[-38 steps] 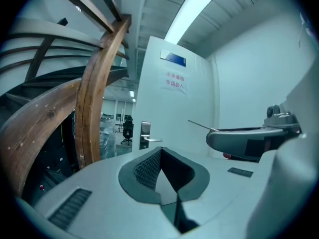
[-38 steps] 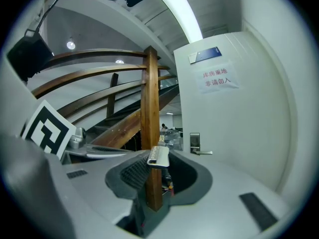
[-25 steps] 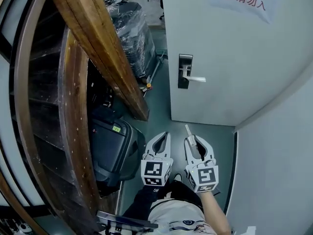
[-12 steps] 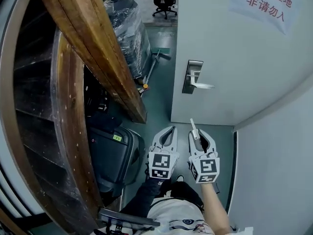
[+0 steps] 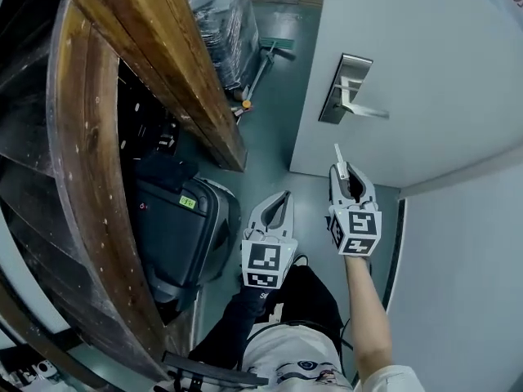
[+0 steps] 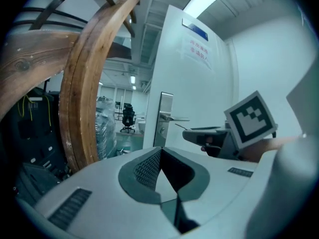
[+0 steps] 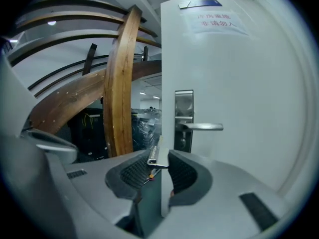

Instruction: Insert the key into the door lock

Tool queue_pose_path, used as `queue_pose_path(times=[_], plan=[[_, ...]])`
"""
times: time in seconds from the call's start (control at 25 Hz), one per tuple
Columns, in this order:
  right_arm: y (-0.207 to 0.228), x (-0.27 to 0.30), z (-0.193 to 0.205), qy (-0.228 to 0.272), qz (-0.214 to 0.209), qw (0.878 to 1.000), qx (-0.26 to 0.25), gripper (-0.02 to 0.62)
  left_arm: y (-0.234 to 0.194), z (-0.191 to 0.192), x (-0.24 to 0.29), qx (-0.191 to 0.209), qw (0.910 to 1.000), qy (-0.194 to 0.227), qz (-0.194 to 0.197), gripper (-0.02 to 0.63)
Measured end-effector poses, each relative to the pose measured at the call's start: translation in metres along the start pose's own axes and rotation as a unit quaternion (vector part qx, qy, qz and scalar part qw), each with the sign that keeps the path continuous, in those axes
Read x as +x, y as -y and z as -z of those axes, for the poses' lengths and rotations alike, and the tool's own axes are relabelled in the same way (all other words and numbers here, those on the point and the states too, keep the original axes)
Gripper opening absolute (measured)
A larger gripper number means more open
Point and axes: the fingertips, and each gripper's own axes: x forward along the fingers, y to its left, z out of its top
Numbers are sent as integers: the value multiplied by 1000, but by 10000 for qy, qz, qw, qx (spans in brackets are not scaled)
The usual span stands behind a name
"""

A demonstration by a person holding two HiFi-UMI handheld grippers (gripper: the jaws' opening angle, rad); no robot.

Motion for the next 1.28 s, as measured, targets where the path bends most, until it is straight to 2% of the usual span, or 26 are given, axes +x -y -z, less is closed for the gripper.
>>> queue_pose_path(times=[0.2,0.44,1.04,1.28], plan=[[30,54,19,-26,183,9998,-76,118,-17,50,4,-135,9996,-146,-190,5],[57,102,25,-52,324,9994,-113,118,-28,76,20,-225,9991,-204,-281,5],[70,136,28,-154,292,9994,-128,118,-40,78,43,-263,9989,-228,-315,5],[73,138,30,-273,501,9983,-98,118,-42,76,45,-291,9987,-221,-347,5]])
